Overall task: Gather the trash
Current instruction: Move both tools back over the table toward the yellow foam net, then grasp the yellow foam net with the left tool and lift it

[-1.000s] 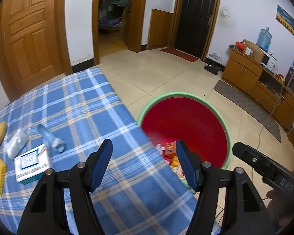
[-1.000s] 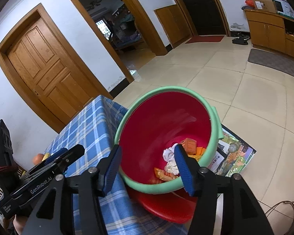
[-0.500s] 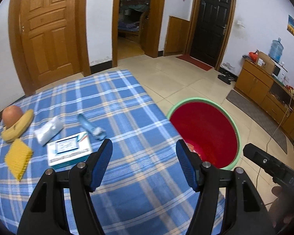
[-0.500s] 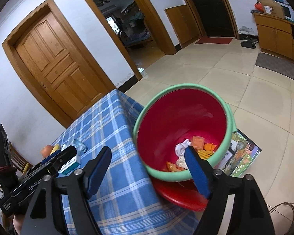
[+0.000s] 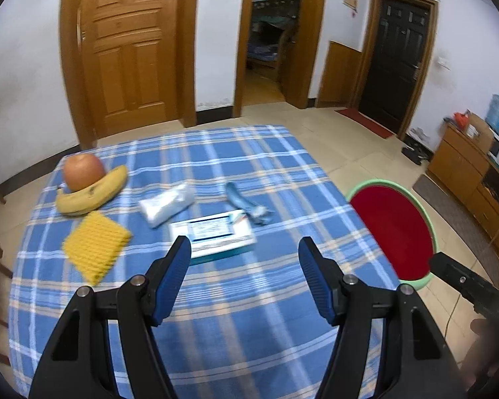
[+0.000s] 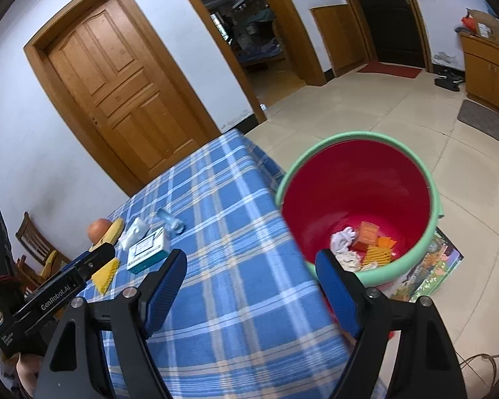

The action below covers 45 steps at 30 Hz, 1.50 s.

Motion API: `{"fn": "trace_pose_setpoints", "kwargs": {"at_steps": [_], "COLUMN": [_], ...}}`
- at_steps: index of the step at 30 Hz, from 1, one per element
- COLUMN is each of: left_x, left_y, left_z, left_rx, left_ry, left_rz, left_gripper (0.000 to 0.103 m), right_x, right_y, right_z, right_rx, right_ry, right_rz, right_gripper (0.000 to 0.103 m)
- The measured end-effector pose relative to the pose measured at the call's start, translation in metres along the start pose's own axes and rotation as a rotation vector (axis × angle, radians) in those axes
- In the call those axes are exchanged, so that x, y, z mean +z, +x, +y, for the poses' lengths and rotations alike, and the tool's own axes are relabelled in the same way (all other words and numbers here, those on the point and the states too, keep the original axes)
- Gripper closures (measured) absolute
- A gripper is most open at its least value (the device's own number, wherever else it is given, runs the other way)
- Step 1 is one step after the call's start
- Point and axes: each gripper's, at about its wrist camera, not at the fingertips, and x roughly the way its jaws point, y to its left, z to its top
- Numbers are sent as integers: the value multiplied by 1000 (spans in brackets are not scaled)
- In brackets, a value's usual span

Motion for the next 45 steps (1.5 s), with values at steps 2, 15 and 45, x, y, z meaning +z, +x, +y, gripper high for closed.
{"fn": "trace_pose_setpoints", "kwargs": {"at_steps": [2,15,45], "left_x": [-2,-14,-21], "left_y": [-3,-9,77], "left_z": [13,92,159], "left_rx": [18,141,265], "left_ry": [-17,-94,-194], "left_rz": [-1,1,141], "left_gripper": [36,36,33], "right_x": [-2,-19,-16], "right_y": [4,35,76], "right_z": [8,56,93], "right_rx": [8,48,14], "right_ry": [-10,-89,-180], "right_rz": [9,89,139], "right_gripper": [21,21,14]}}
